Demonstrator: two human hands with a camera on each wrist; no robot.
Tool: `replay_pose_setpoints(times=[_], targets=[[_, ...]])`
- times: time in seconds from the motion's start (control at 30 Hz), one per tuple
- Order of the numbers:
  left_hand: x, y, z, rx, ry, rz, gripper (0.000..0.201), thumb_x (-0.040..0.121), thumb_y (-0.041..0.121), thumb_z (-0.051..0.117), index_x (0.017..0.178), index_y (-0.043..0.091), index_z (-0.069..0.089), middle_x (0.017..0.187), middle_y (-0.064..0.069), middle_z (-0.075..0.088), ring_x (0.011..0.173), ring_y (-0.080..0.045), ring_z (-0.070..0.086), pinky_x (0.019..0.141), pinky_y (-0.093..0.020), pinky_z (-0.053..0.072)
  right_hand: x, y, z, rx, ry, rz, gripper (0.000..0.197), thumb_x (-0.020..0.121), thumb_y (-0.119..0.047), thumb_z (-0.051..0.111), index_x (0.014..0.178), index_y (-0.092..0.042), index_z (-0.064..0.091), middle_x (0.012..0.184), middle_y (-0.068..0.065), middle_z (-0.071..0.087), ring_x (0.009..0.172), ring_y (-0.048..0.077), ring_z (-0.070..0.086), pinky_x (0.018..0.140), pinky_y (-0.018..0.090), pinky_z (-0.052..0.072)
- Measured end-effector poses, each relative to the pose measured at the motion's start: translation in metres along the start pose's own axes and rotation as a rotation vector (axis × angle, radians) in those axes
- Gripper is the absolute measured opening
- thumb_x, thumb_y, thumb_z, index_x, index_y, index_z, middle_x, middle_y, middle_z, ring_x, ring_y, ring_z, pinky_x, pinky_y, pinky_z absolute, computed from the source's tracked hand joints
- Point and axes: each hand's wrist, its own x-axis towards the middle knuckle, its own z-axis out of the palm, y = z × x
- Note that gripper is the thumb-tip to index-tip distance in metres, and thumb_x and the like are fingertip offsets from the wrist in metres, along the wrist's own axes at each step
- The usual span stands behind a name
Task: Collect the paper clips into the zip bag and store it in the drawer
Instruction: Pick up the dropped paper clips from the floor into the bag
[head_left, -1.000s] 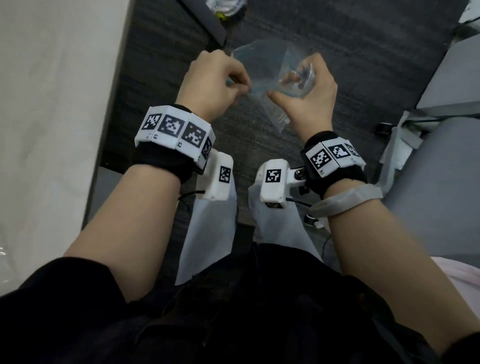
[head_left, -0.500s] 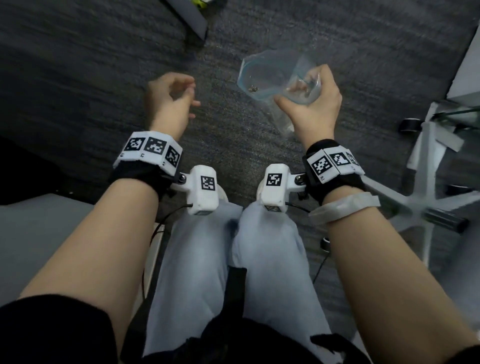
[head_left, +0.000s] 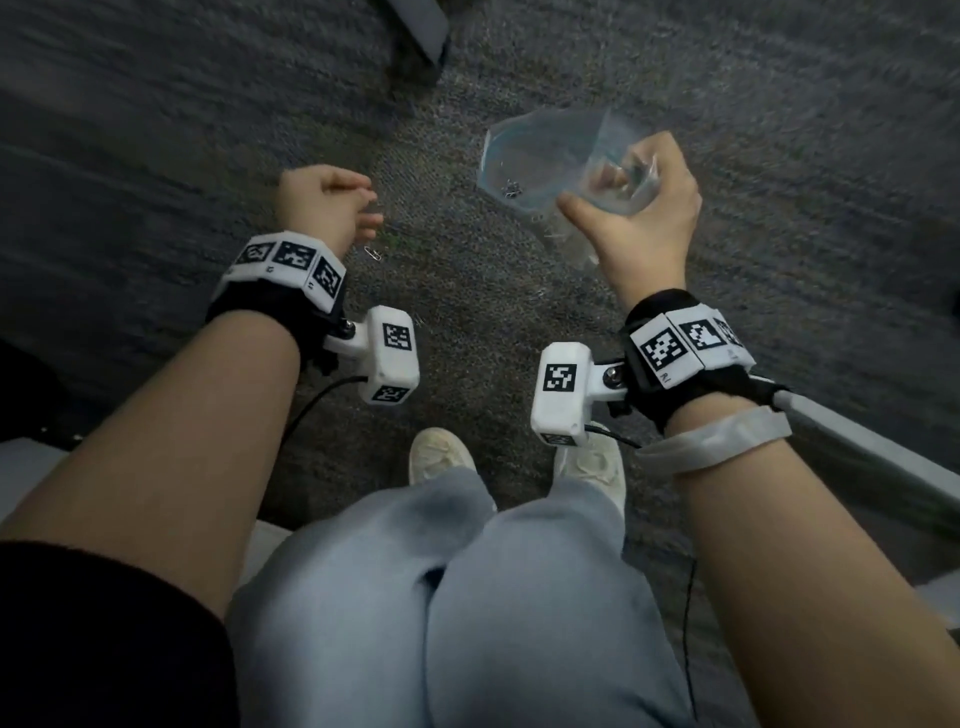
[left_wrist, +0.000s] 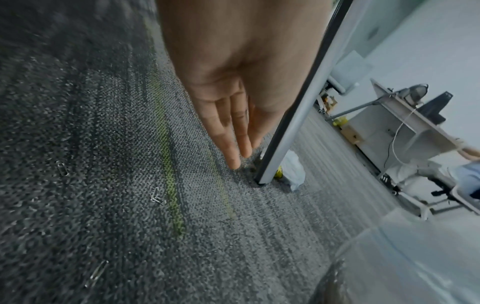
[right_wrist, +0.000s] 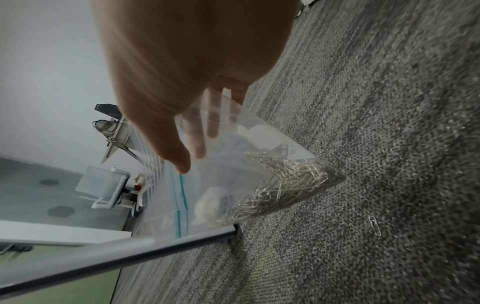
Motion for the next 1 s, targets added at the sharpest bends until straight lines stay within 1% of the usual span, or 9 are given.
replay_pose_setpoints(times=[0.1,0.2,0.23,0.33,0.43,0.6,0.67,0.87,1.0], targets=[[0.022,-0.031,0.009,0.069,0.004,0.012,0.01,0.09,0.004,0.055,0.084,0.009,0.061,0.075,-0.003,0.063,0.047,-0.003,0.06,0.05,-0.019,0.051,0.004,0.021,0.021,-0.015,-0.024,-0.031,0.037,0.061,-0.025,0.078,0.078,-0.02,0.045,0.075,-0.006,0.055,0.074,0.014,0.054,0.068,0.027,0.044],[0.035,-0.056,0.014,0.188,0.009,0.053,0.008,0.089,0.005,0.057,0.09,0.008,0.064,0.071,-0.001,0.062,0.049,-0.003,0.061,0.048,-0.016,0.051,0.008,0.038,0.036,-0.024,-0.055,-0.042,0.042,0.062,-0.024,0.078,0.071,-0.028,0.038,0.069,-0.016,0.048,0.065,0.001,0.045,0.061,0.013,0.036],[0.038,-0.062,0.015,0.241,0.005,0.071,0.009,0.089,0.006,0.057,0.092,0.007,0.065,0.071,-0.002,0.062,0.054,-0.006,0.062,0.049,-0.016,0.052,0.009,0.044,0.041,-0.021,-0.062,-0.05,0.043,0.062,-0.024,0.079,0.071,-0.029,0.036,0.068,-0.018,0.046,0.064,0.001,0.045,0.061,0.013,0.036],[0.053,-0.083,0.013,0.37,-0.018,0.127,0.013,0.089,0.006,0.057,0.096,0.005,0.068,0.08,-0.011,0.066,0.065,-0.016,0.065,0.063,-0.027,0.059,0.009,0.057,0.055,-0.047,-0.085,-0.063,0.046,0.061,-0.028,0.078,0.071,-0.032,0.034,0.068,-0.019,0.044,0.066,0.004,0.044,0.063,0.02,0.036],[0.067,-0.1,0.012,0.478,-0.016,0.163,0.014,0.087,0.011,0.059,0.097,0.009,0.07,0.086,-0.015,0.069,0.079,-0.026,0.068,0.079,-0.039,0.057,0.012,0.067,0.066,-0.06,-0.102,-0.085,0.047,0.061,-0.027,0.079,0.071,-0.033,0.033,0.069,-0.02,0.044,0.065,-0.003,0.041,0.062,0.015,0.034],[0.086,-0.116,0.014,0.72,-0.047,0.23,0.021,0.089,0.014,0.06,0.109,0.014,0.068,0.111,-0.015,0.067,0.102,-0.03,0.061,0.094,-0.035,0.049,0.021,0.081,0.081,-0.012,-0.11,-0.111,0.046,0.06,-0.029,0.08,0.077,-0.025,0.038,0.073,-0.01,0.046,0.072,0.013,0.046,0.064,0.025,0.039],[0.093,-0.121,0.013,0.756,-0.07,0.234,0.023,0.089,0.014,0.06,0.111,0.015,0.068,0.115,-0.013,0.065,0.105,-0.029,0.06,0.096,-0.035,0.046,0.023,0.083,0.087,-0.018,-0.113,-0.121,0.046,0.06,-0.031,0.08,0.076,-0.027,0.037,0.076,-0.006,0.048,0.072,0.014,0.047,0.065,0.026,0.039],[0.105,-0.135,0.022,0.813,-0.128,0.229,0.027,0.086,0.013,0.065,0.112,0.016,0.067,0.11,-0.015,0.067,0.102,-0.03,0.061,0.097,-0.038,0.048,0.027,0.088,0.096,-0.03,-0.119,-0.145,0.046,0.06,-0.032,0.08,0.077,-0.03,0.038,0.074,-0.015,0.047,0.07,0.006,0.046,0.066,0.02,0.04],[0.108,-0.142,0.03,0.979,-0.19,0.247,0.026,0.086,0.01,0.063,0.112,0.013,0.064,0.112,-0.016,0.064,0.104,-0.035,0.058,0.095,-0.044,0.048,0.025,0.092,0.101,-0.025,-0.119,-0.128,0.045,0.06,-0.032,0.08,0.081,-0.022,0.042,0.082,-0.001,0.054,0.075,0.011,0.048,0.068,0.024,0.041]])
